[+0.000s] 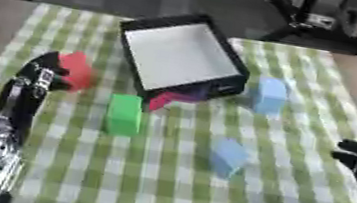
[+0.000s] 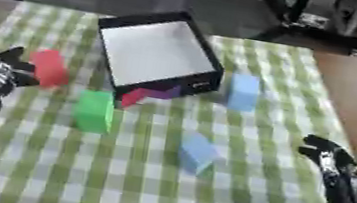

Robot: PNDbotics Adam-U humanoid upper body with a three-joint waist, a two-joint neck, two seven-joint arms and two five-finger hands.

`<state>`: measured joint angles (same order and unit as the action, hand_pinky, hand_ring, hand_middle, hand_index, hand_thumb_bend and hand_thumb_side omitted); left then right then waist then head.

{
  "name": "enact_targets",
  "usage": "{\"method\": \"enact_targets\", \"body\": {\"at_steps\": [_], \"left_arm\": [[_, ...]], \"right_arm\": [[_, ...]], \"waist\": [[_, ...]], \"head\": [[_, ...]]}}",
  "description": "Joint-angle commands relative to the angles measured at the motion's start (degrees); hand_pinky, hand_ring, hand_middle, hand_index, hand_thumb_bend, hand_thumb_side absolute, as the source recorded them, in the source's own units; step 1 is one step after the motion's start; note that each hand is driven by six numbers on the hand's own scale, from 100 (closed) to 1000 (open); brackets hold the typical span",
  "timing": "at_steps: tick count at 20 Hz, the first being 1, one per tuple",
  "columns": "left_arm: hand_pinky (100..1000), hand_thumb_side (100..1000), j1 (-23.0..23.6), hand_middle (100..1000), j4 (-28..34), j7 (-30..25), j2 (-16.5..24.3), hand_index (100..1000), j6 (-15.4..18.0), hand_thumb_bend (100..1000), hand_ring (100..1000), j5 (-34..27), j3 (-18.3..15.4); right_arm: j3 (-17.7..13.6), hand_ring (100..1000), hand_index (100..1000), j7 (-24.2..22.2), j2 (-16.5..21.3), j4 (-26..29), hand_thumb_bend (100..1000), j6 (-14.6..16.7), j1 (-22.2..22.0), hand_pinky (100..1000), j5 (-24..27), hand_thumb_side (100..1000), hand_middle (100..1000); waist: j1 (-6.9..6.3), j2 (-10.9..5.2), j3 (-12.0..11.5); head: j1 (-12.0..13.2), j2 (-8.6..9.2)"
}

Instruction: Pick up objects on the table and place them in the box.

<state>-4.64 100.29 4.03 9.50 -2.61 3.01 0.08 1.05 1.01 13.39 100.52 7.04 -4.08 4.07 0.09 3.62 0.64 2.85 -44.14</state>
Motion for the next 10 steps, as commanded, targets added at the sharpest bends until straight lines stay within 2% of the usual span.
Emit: {"method": "enact_targets", "body": {"at_steps": [1,7,10], "left_arm": [[750,807,-0.7,615,0.7,0.1,0.5,886,0.1,277,574,0.2,-0.3],[750,827,-0.7,615,0.8,0.2,0.6,886,0.1,277,574,0.2,-0.4],[751,806,-1.0,617,1.0,0.0,1.7,888,-0.1,279,576,0.5,-0.5]], "right_arm": [[-0.5,713,737,0.1,0.7,1.2,100,0.0,0.2,881,0.3,763,703],[-0.5,713,738,0.1,0.7,1.2,100,0.0,0.2,881,0.3,761,703],[-0.5,713,738,0.1,0.7,1.2,100,0.0,0.3,881,0.2,761,703]], "waist": [[-0.52,-1.26,-0.1],[-0.53,-1.32,-0.1],[-0.57,-1.35,0.0]], "head": [[-0.3,0.02],[-0.3,0.02],[-0.3,0.02]]}}
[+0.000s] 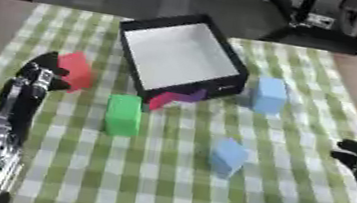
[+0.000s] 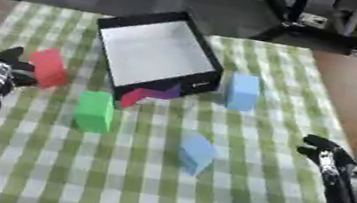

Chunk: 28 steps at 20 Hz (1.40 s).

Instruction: Pick up objects on the table and place them in the box.

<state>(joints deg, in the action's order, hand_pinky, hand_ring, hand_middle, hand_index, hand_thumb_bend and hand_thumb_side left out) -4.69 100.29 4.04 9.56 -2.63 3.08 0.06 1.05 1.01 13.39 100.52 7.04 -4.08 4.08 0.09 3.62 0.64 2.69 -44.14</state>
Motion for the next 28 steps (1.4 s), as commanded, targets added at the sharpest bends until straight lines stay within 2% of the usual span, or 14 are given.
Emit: {"method": "enact_targets", "body": {"at_steps": [1,4,6,8,10,13,16,19,21,24,28], "left_arm": [[752,804,-1.3,619,1.2,-0.1,2.8,889,-0.3,276,576,0.8,-0.5],[754,789,-2.8,629,2.2,-0.6,8.4,894,-1.3,273,583,3.8,-0.9],[755,784,-4.4,637,2.4,-1.2,14.0,903,-2.4,276,588,5.5,-1.0],[781,785,-6.1,707,2.1,-3.5,20.7,954,-3.6,328,641,8.8,-0.4],[790,755,-8.3,731,0.8,-9.4,27.6,969,-4.2,360,664,12.8,1.0],[804,662,-12.7,770,-3.4,-17.4,36.1,978,-4.2,456,712,18.0,2.9],[807,593,-17.8,798,-9.6,-25.3,41.6,981,-2.6,502,743,22.7,6.4],[803,548,-23.5,817,-16.5,-34.7,43.7,978,0.1,546,768,28.2,10.6],[801,544,-27.1,818,-20.2,-39.2,43.1,974,2.0,557,773,32.7,12.5],[799,546,-31.0,816,-24.6,-42.1,40.7,973,4.2,563,774,37.4,14.1],[794,551,-34.2,813,-29.6,-43.4,37.7,974,6.0,559,773,41.4,15.4]], "right_arm": [[-0.5,713,738,0.1,0.8,1.1,100,0.0,0.3,881,0.2,762,703],[-0.6,713,738,0.2,0.9,1.0,100,0.0,0.2,881,0.1,762,703],[-0.6,713,738,0.2,1.0,0.9,100,0.0,0.1,881,0.1,763,703],[-0.6,713,738,0.2,1.1,0.9,100,0.0,0.1,881,0.1,762,703],[-0.5,713,738,0.2,1.1,0.8,100,0.0,0.1,881,0.0,762,703],[-0.4,714,739,0.0,1.1,0.8,100,0.0,0.1,882,0.0,763,704],[-0.2,713,739,-0.2,1.1,0.7,100,0.0,0.1,882,0.0,763,704],[-0.1,713,739,-0.4,1.3,0.7,100,0.0,0.1,882,0.0,762,704],[0.0,714,739,-0.5,1.3,0.6,100,0.0,0.1,882,0.1,763,704],[0.0,713,739,-0.5,1.3,0.6,100,0.0,0.1,882,0.1,763,704],[0.0,713,739,-0.5,1.3,0.6,100,0.0,0.1,882,0.2,764,704]], "waist": [[-0.6,-1.36,0.1],[-0.66,-1.42,0.1],[-0.69,-1.46,0.3],[-0.73,-1.54,0.5],[-0.73,-1.61,0.7],[-0.76,-1.81,1.2],[-0.76,-2.0,1.6],[-0.77,-2.15,2.0],[-0.73,-2.23,2.1],[-0.66,-2.29,2.2],[-0.61,-2.28,2.3]], "head": [[-0.2,0.02],[-0.4,0.02],[-0.6,0.02],[-0.8,0.02],[-0.9,0.02],[-0.7,0.02],[-0.8,0.02],[-0.7,0.02],[-0.7,0.02],[-0.9,0.02],[-0.9,0.02]]}}
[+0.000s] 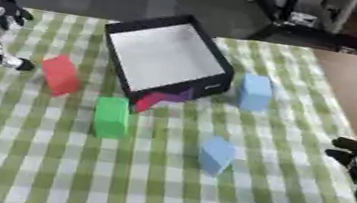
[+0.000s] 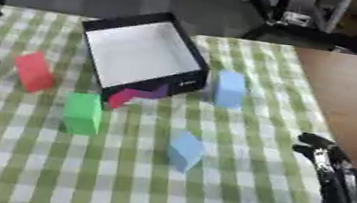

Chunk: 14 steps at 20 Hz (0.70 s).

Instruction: Pick up objects on the table and place them in the box.

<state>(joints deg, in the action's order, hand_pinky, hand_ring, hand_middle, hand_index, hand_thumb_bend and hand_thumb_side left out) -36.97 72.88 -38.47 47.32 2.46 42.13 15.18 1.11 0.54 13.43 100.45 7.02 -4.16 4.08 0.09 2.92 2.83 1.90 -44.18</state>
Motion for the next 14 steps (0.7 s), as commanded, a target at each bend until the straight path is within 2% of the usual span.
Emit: {"method": "enact_targets", "body": {"at_steps": [1,7,14], "left_arm": [[792,552,-2.5,810,-3.3,-0.8,-0.8,973,1.2,562,771,3.2,0.4],[783,555,-4.8,793,-9.2,1.3,-5.0,968,1.9,555,758,7.8,0.4],[777,560,-6.8,773,-14.4,4.6,-8.9,967,1.2,533,742,10.7,-0.5]], "right_arm": [[0.0,713,738,-0.1,1.2,0.6,100,0.0,0.1,882,0.2,764,704],[0.0,713,738,-0.1,1.2,0.6,100,0.0,0.0,882,0.3,765,704],[0.0,713,738,-0.2,1.0,0.6,100,0.1,-0.1,882,0.5,766,704]], "waist": [[-0.6,-1.56,0.1],[-0.47,-1.52,0.2],[-0.34,-1.51,0.2]], "head": [[-0.1,0.06],[-0.1,0.06],[-0.1,0.06]]}}
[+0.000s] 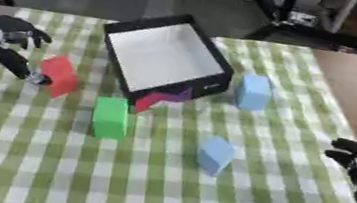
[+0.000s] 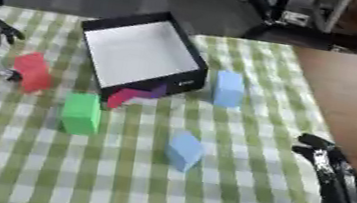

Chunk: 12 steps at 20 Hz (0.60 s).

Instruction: Pick up objects on the table and place them in the box.

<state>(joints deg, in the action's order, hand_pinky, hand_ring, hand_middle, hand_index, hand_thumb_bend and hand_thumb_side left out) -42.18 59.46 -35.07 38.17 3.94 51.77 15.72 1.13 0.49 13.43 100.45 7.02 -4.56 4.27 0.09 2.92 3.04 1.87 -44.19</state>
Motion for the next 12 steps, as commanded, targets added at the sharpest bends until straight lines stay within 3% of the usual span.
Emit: {"method": "enact_targets", "body": {"at_steps": [1,12], "left_arm": [[776,562,-1.7,769,-1.7,1.7,-0.2,965,-0.4,528,738,1.4,-1.2],[769,557,-1.8,745,-7.0,5.1,-3.5,946,-1.0,493,719,2.7,-2.3]], "right_arm": [[0.0,713,738,-0.1,1.0,0.6,100,0.0,0.3,882,0.3,766,704],[0.0,714,738,-0.2,0.9,0.6,100,0.0,0.3,883,0.5,768,704]], "waist": [[-0.33,-1.5,0.0],[-0.3,-1.38,0.2]], "head": [[-0.1,0.07],[-0.1,0.07]]}}
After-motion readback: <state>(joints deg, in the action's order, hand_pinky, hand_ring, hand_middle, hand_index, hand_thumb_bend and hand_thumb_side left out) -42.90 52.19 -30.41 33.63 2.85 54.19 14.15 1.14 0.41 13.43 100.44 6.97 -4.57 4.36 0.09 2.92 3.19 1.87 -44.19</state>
